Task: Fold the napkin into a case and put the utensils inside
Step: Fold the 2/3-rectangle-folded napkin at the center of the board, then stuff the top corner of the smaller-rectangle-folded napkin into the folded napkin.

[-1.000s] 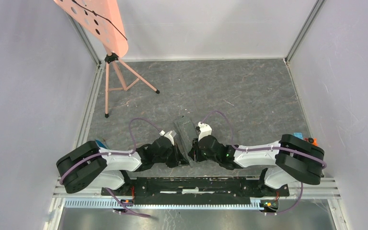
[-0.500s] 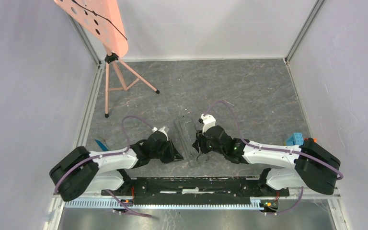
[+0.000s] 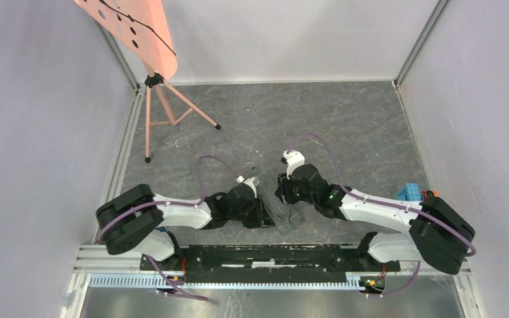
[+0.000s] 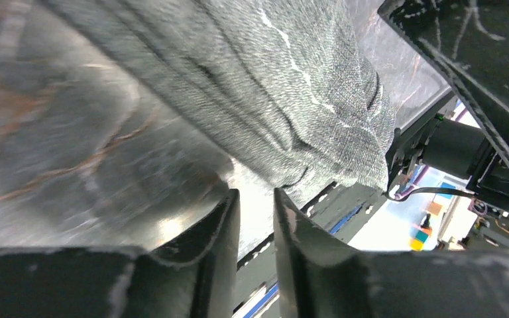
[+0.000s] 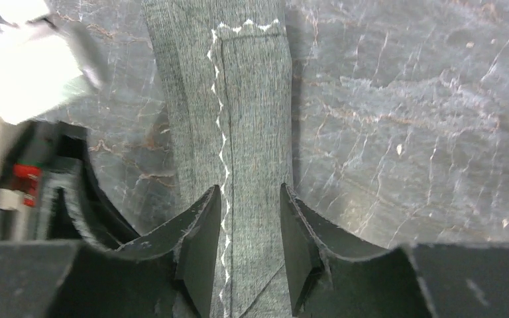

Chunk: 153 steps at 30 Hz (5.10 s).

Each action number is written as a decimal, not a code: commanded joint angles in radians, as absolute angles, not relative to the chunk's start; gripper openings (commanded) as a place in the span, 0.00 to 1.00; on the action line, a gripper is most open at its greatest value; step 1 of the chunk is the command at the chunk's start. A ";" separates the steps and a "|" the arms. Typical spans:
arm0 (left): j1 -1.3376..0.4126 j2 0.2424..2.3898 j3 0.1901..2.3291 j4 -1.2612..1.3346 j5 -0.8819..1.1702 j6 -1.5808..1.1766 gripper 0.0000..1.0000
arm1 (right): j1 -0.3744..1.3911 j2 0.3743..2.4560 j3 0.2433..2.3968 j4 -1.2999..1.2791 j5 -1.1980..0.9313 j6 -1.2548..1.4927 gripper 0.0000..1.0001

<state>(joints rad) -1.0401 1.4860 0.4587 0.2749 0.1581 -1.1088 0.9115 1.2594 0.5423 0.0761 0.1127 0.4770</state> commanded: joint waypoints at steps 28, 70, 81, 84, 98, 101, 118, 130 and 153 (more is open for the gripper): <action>-0.407 1.068 0.472 -0.308 0.280 -0.769 0.60 | 0.997 1.752 1.097 -0.059 0.239 0.307 0.64; -0.404 0.963 0.456 -0.304 0.290 -0.754 0.65 | 1.057 1.831 1.152 -0.067 0.437 0.286 0.06; -0.408 1.025 0.468 -0.182 0.344 -0.743 0.71 | 1.027 1.690 1.042 -0.023 0.329 0.341 0.00; -0.408 1.048 0.479 -0.158 0.344 -0.757 0.68 | 1.015 1.678 1.016 -0.008 0.301 0.355 0.00; -0.447 1.151 0.533 -0.131 0.295 -0.756 0.63 | 0.977 1.661 0.949 0.077 0.206 0.351 0.06; -0.446 1.144 0.529 -0.132 0.290 -0.760 0.63 | 0.977 1.696 0.984 0.067 0.179 0.324 0.16; -0.446 1.056 0.486 -0.190 0.262 -0.747 0.63 | 1.009 1.682 1.021 -0.070 0.247 0.254 0.55; -0.445 1.037 0.487 -0.213 0.259 -0.735 0.63 | 1.013 1.764 1.065 -0.038 0.279 0.255 0.47; -0.445 1.023 0.497 -0.223 0.270 -0.732 0.66 | 1.042 1.816 1.101 -0.053 0.403 0.251 0.30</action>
